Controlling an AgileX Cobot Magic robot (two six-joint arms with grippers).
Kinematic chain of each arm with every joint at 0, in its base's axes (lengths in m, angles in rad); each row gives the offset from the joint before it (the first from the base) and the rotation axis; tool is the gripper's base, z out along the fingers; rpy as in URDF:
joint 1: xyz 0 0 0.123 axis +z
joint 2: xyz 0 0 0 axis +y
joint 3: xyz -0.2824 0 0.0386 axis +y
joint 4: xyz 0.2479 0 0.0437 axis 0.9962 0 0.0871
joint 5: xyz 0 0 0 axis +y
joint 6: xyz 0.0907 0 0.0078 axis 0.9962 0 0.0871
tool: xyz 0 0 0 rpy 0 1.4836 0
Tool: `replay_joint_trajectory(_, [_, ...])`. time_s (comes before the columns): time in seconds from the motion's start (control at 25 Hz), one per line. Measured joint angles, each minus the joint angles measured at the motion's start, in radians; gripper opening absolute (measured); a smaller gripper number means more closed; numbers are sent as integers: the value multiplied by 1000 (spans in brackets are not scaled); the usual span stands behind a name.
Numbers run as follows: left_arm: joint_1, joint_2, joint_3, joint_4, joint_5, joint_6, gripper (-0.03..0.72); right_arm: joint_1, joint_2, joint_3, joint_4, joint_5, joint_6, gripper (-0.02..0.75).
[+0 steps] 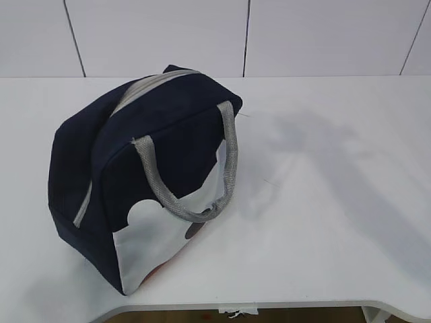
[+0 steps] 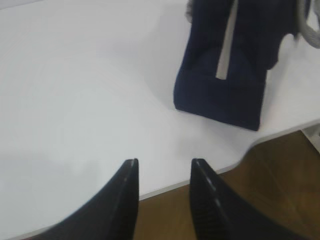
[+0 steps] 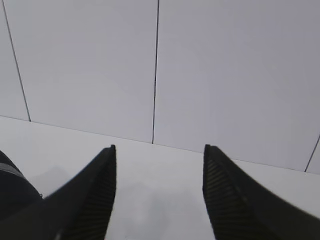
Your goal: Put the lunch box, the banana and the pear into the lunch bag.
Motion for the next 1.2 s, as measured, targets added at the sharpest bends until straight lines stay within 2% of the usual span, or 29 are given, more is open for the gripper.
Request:
replay_joint_trajectory(0.08, [85,0,1,0,0,0,259,0,0,4,0,3,0,435])
replay_joint_trajectory(0.2, [126,0,1,-2,0,0,255,0,0,23,0,3,-1,435])
replay_joint_trajectory(0.4, [128,0,1,-2,0,0,253,0,0,80,1,6,-2,435])
replay_joint_trajectory(0.72, [128,0,1,-2,0,0,244,0,0,83,1,-10,-2,435])
replay_joint_trajectory(0.96, [128,0,1,-2,0,0,244,0,0,83,1,-109,-2,435])
replay_joint_trajectory(1.2, [128,0,1,-2,0,0,244,0,0,84,-1,-118,-2,435])
